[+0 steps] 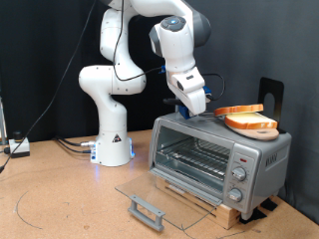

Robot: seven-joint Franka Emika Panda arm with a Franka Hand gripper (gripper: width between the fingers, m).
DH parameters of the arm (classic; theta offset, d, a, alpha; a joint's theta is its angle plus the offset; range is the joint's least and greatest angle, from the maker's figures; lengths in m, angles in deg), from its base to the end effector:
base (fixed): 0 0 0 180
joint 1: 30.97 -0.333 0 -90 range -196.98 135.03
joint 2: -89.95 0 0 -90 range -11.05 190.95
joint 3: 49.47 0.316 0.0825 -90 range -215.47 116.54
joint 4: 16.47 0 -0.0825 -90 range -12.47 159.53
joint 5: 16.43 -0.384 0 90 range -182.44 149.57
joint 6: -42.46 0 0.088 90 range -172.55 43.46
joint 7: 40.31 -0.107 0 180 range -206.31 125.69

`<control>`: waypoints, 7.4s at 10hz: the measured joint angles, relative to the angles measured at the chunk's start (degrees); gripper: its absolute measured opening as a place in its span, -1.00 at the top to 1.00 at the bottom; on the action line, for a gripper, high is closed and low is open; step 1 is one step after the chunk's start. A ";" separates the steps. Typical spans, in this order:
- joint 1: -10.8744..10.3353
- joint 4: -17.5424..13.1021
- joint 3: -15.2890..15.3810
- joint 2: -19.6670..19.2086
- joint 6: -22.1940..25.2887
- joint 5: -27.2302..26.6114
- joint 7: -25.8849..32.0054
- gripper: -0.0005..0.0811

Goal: Make a piece of toast with the oven

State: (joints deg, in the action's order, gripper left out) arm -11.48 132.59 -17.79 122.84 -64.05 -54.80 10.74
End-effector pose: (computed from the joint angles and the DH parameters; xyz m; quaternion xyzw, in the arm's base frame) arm 0.3487 0.1192 0.4000 -0.9171 -0.3515 0.0263 0.1861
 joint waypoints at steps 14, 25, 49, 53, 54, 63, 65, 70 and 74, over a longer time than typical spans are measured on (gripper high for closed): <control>1.83 -7.21 0.74 -6.05 -7.55 -1.50 -1.89 0.02; 2.59 -9.09 2.11 -10.42 -11.18 2.02 -5.67 0.02; -1.15 -4.30 0.35 -9.96 -20.53 -18.35 2.61 0.02; -0.33 -1.85 -6.59 -7.98 -12.39 -19.00 10.33 0.02; 0.31 -1.95 -8.06 -7.14 -9.84 -17.06 10.33 0.02; 5.20 -6.06 -18.31 -10.39 -2.58 -11.19 21.67 0.02; 6.94 -8.89 -20.70 -12.25 1.00 -6.59 24.08 0.02; 10.60 -17.06 -25.72 -18.72 7.73 1.20 28.40 0.02; 12.14 -21.62 -27.52 -23.45 9.16 2.75 29.47 0.02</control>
State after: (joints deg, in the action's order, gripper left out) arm 0.66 110.97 -45.31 99.39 -54.89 -52.05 40.21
